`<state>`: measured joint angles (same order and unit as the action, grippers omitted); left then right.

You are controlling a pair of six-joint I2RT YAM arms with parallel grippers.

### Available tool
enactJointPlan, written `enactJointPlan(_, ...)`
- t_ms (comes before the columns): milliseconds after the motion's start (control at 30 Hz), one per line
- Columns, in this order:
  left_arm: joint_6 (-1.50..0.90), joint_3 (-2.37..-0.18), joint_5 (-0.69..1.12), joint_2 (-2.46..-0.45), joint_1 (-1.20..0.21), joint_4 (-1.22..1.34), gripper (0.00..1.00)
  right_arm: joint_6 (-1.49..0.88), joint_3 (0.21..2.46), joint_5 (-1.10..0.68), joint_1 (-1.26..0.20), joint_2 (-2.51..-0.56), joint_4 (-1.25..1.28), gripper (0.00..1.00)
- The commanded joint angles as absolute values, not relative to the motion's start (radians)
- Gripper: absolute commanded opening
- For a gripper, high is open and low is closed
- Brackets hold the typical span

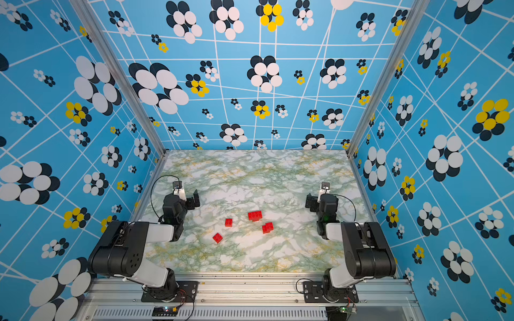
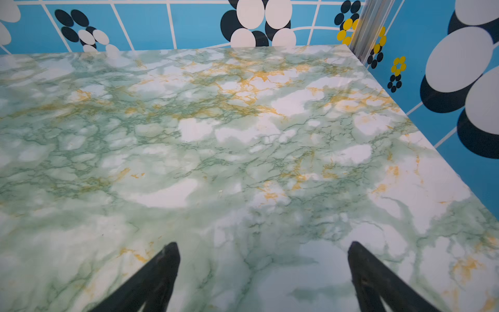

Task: Assemble the letter v with lego
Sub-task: Pick up the lego brick from the center of the board.

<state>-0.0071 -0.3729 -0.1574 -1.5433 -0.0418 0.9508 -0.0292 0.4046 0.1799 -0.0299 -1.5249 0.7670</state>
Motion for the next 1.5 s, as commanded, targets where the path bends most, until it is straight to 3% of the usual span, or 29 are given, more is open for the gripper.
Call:
enactJointPlan(0,-0.015,-0.360,-0.169,-1.554,-0.048,0.976,1.00,-0.025,0.416,0.173,-0.026,-1.511,0.783,0.99)
enactJointPlan(1367,-0.017,-0.369,-0.127,-1.544,-0.037,0.957,1.00,-0.028,0.420,0.171,-0.026,-1.512,0.779,0.99)
enactJointPlan(1467,0.000,-0.463,-0.169,-1.373,-0.062,0.657,1.00,-0.041,0.432,0.176,-0.014,-1.479,0.747,0.99)
